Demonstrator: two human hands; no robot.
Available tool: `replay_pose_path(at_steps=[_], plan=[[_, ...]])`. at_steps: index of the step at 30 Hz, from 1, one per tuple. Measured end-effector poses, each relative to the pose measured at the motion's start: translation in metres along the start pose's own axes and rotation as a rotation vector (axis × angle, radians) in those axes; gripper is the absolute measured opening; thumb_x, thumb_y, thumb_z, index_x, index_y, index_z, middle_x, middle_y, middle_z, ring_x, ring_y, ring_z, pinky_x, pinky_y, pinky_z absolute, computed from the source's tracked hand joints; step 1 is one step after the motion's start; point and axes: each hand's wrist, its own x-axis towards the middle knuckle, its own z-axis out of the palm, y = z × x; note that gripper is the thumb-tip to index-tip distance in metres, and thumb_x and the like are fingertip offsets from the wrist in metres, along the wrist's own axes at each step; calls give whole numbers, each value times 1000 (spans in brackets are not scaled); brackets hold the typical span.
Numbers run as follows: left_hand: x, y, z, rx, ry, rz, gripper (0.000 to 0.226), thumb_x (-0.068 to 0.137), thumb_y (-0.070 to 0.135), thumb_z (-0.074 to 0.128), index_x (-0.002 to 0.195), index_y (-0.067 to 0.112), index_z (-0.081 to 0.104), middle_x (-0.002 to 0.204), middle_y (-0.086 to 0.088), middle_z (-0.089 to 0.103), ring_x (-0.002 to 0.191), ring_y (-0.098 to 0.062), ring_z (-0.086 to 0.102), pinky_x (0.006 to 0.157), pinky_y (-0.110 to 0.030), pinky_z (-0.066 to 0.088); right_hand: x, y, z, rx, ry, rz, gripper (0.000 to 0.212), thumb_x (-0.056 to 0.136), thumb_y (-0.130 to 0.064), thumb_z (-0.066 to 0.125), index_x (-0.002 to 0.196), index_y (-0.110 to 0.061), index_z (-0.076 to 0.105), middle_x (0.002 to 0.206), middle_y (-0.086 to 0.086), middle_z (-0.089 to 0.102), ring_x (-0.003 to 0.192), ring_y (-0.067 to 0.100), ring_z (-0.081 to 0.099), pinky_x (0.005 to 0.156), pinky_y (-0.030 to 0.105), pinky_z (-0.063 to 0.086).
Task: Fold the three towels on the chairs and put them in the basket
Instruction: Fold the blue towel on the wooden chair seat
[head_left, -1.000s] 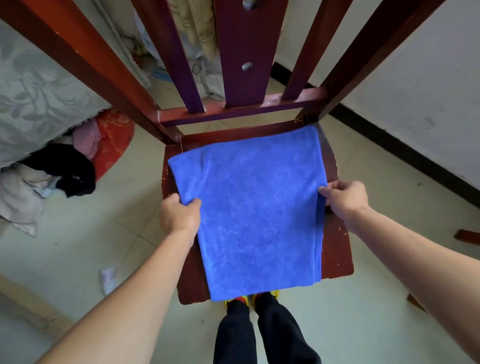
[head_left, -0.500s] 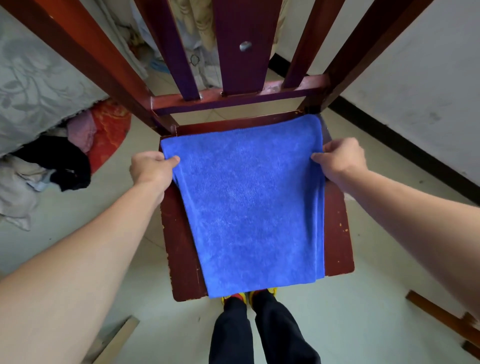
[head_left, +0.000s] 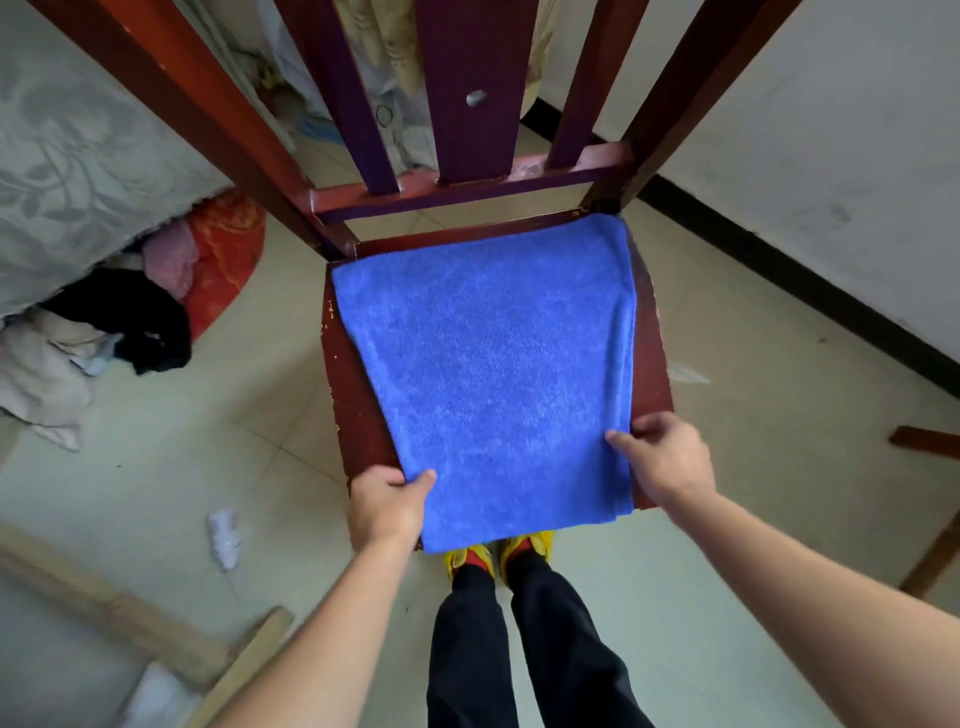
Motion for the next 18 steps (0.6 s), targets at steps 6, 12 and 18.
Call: replay_pose_path(at_steps=[6, 12, 18], plan=[[-6, -4, 6, -31, 10, 82, 41, 73, 12, 73, 50, 9, 40, 50, -3, 32, 51, -23, 29, 49, -29, 27, -2, 3, 8, 62, -18, -2, 18, 78, -26, 71, 68, -16, 60, 62, -1, 64, 64, 21, 59, 60, 32, 46], [-12, 8, 6, -308, -54, 43, 38, 73, 0, 65, 59, 13, 32, 59, -4, 27, 58, -19, 23, 52, -27, 20, -3, 10, 6, 293, 6, -91, 23, 81, -11, 68, 65, -13, 51, 53, -2, 50, 52, 16, 43, 52, 29, 35], [0, 8, -7, -509, -117, -145, 22, 72, -5, 64, 68, 11, 50, 76, -11, 57, 69, -22, 54, 61, -29, 43, 11, 12, -4, 349, 42, -21, 19, 79, -16, 74, 69, -15, 58, 63, 4, 62, 56, 27, 58, 63, 54, 58]])
